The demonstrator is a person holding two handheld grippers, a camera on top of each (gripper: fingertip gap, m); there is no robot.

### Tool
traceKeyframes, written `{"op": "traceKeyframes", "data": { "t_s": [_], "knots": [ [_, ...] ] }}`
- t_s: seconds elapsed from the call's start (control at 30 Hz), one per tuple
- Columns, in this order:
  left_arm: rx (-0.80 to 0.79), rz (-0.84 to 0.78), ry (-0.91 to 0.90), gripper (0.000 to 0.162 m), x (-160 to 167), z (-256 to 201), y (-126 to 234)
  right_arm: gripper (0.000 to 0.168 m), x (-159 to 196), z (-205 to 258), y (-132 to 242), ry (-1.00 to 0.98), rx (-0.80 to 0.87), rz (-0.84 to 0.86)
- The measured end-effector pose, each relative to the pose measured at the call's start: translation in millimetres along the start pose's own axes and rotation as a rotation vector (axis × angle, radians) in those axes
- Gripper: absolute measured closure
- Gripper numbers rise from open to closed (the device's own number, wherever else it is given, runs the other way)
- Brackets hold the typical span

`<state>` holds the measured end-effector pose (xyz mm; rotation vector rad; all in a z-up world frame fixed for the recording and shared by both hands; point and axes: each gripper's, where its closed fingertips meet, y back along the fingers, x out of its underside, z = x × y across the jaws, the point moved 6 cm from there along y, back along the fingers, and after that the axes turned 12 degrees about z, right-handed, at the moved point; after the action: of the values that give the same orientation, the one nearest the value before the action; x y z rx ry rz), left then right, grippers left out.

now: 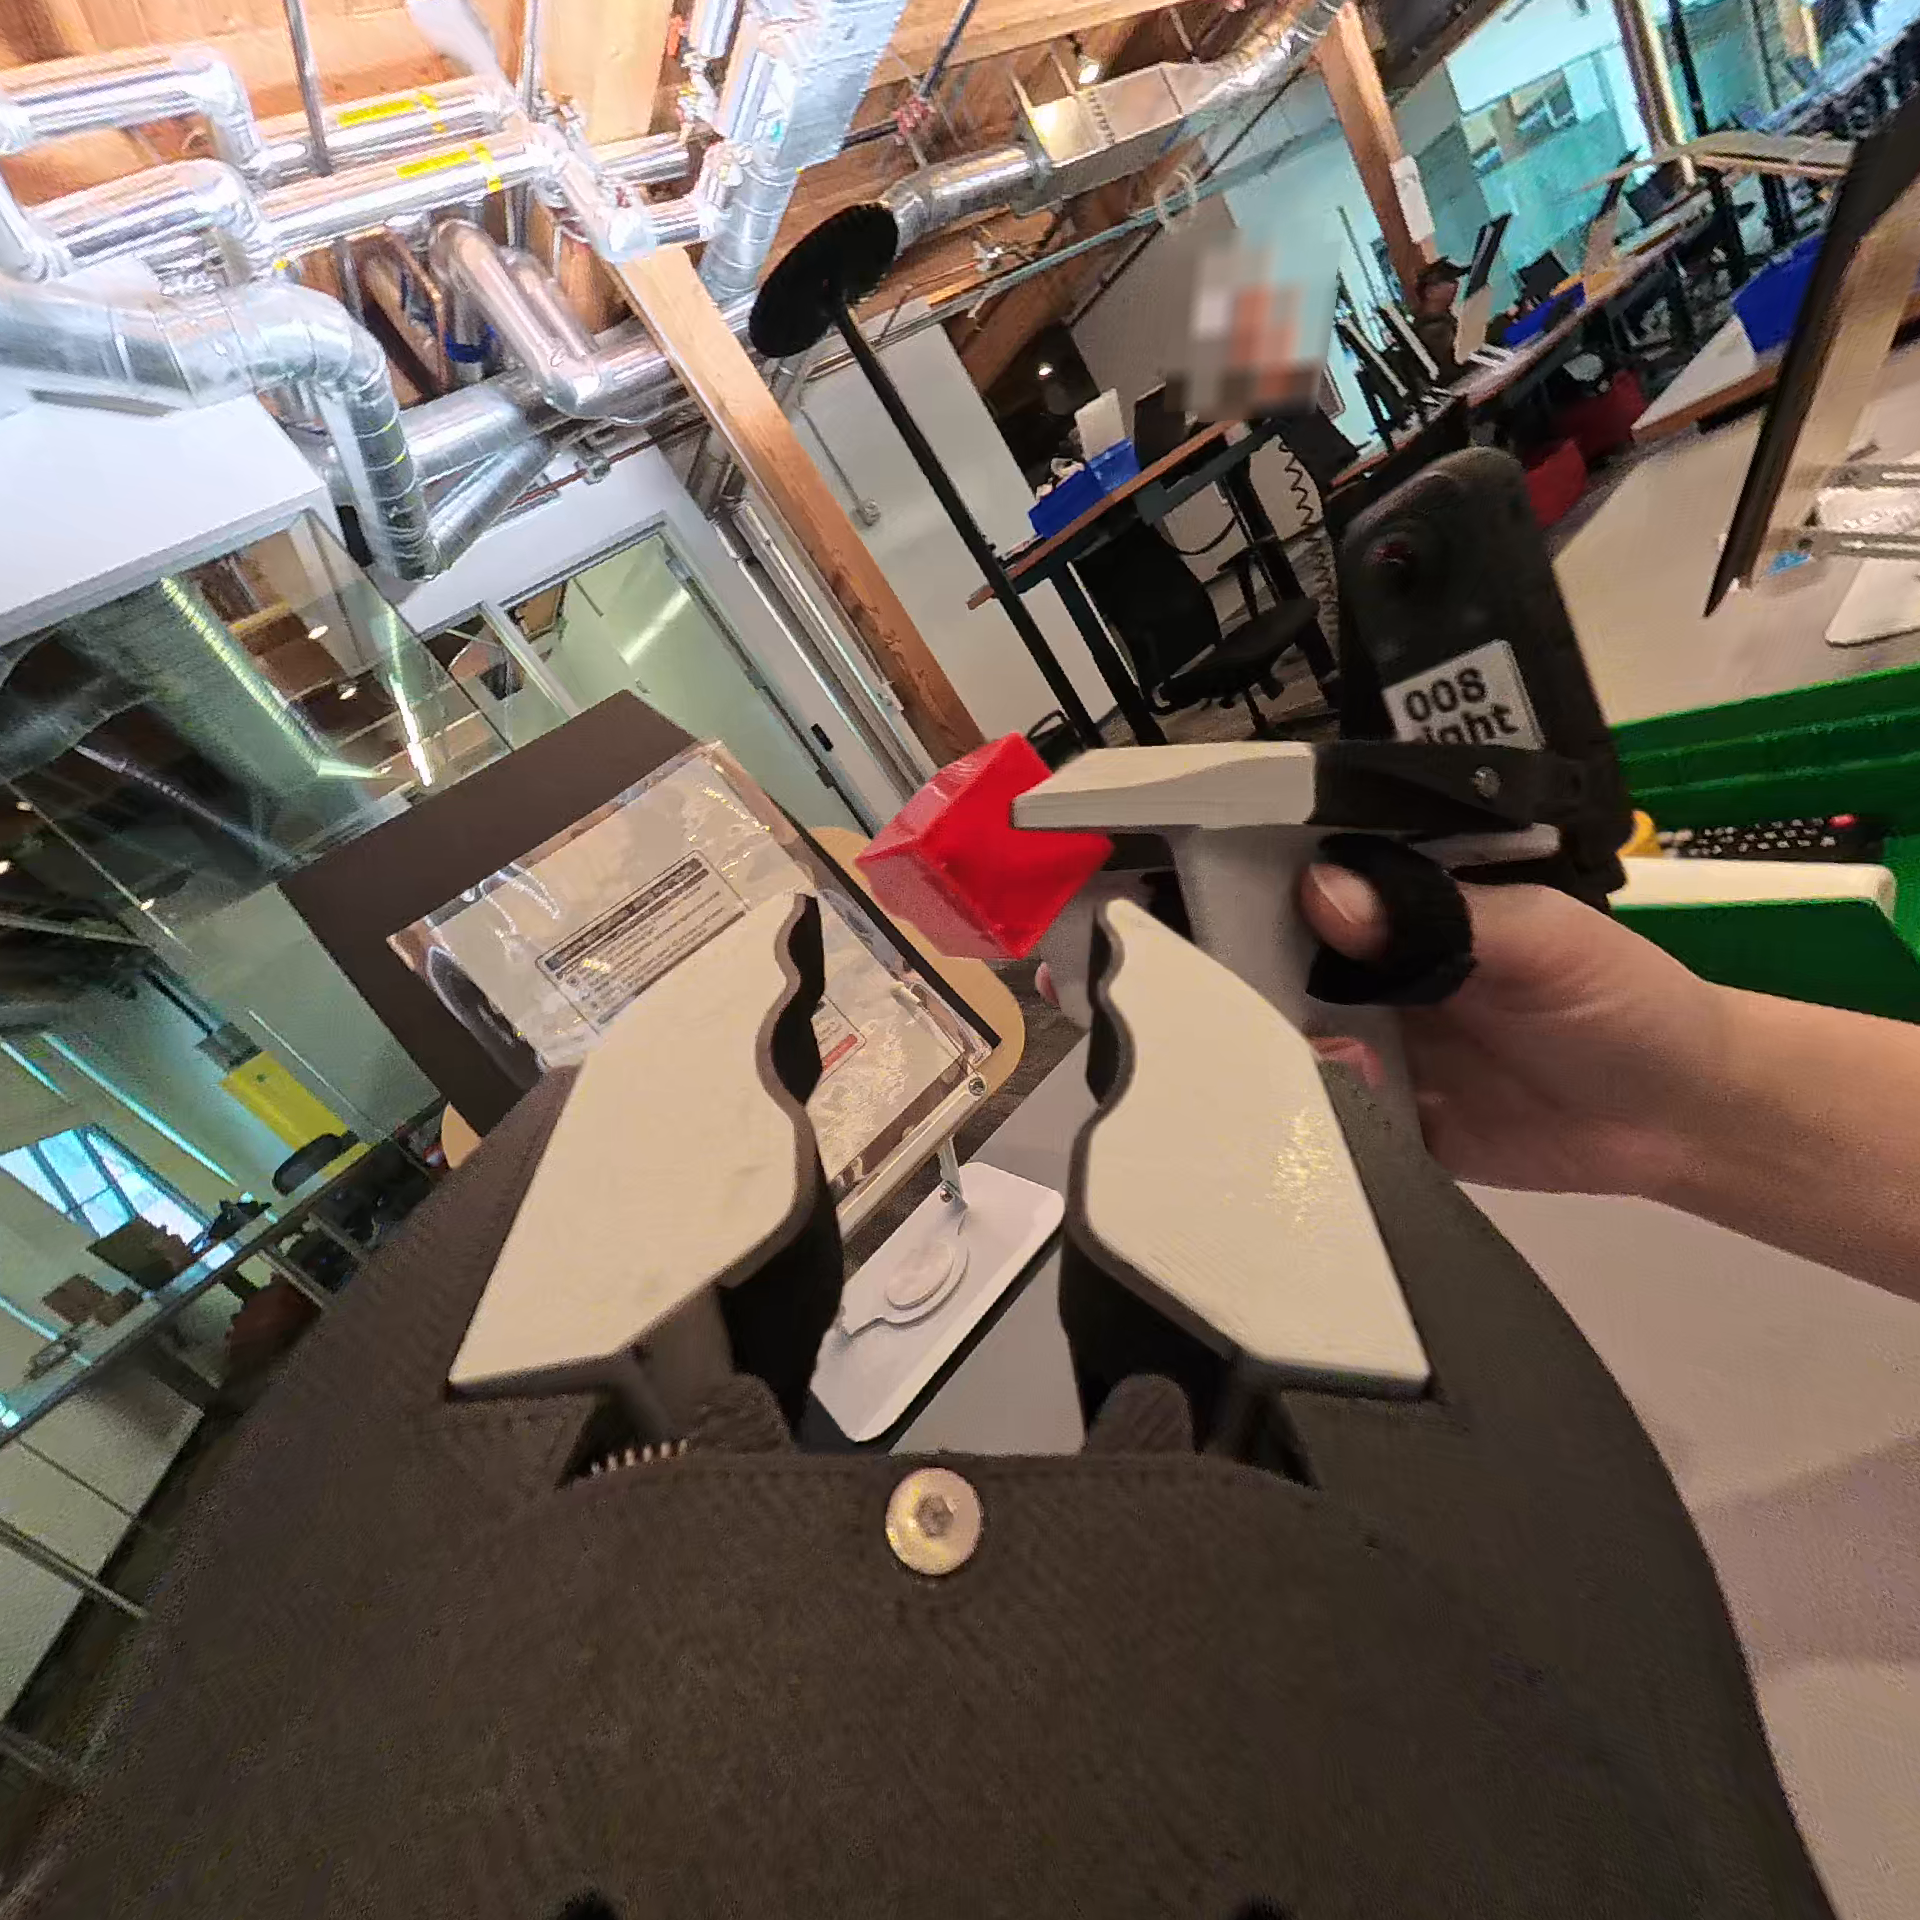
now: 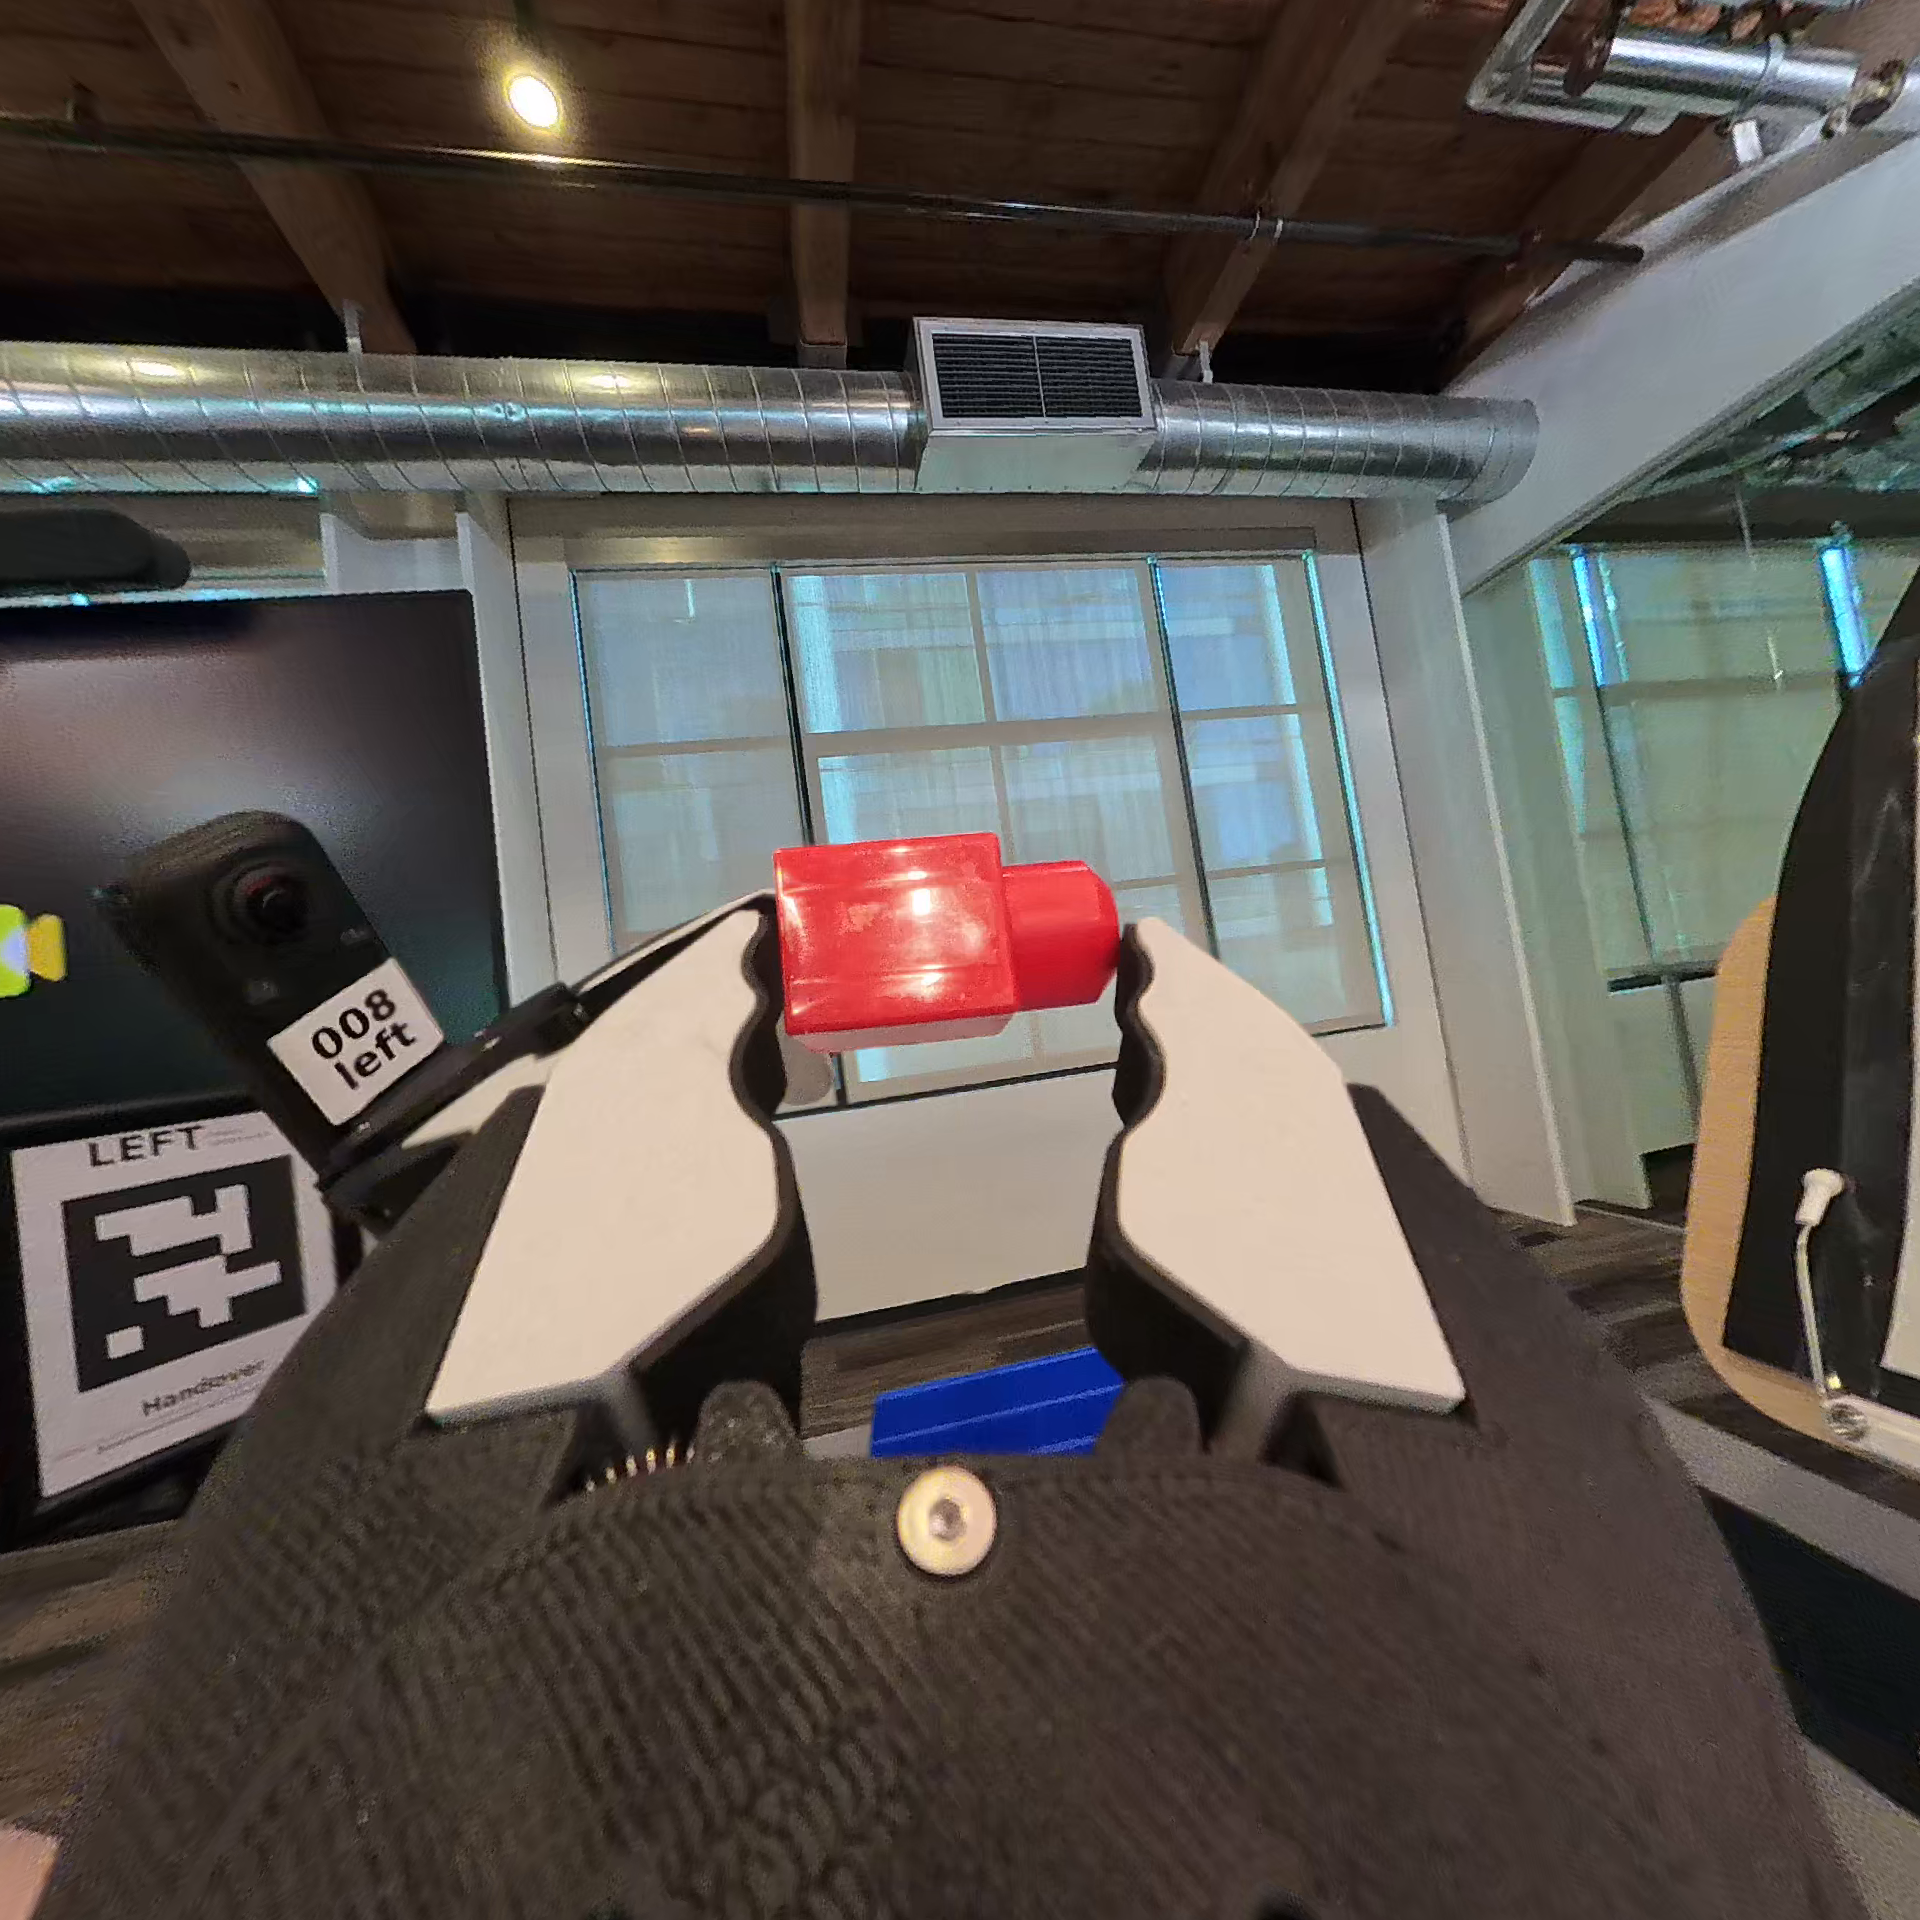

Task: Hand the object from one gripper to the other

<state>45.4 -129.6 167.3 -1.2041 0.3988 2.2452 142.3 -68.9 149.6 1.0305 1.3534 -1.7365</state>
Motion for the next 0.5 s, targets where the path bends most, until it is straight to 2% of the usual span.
{"op": "traceKeyframes", "data": {
  "t_s": [0.2,0.3,0.4,0.47,0.5],
  "knots": [
    [-0.078,-0.025,-0.136,0.1,0.8,-4.1,-5.3,0.106,-0.6,5.3,-2.7,-0.172,-0.123,0.046],
    [-0.109,-0.067,-0.196,0.101,0.3,-7.5,-8.7,0.106,2.7,10.4,-6.7,-0.287,-0.226,0.107],
    [-0.162,-0.113,-0.25,0.106,-0.8,-9.2,-11.1,0.106,9.8,14.3,-12.1,-0.392,-0.312,0.18],
    [-0.201,-0.148,-0.354,0.122,1.2,-13.8,-10.9,0.106,14.0,16.2,-15.1,-0.43,-0.341,0.22],
    [-0.235,-0.161,-0.398,0.123,2.0,-14.5,-10.7,0.106,14.0,16.5,-15.4,-0.434,-0.341,0.223]
  ]
}}
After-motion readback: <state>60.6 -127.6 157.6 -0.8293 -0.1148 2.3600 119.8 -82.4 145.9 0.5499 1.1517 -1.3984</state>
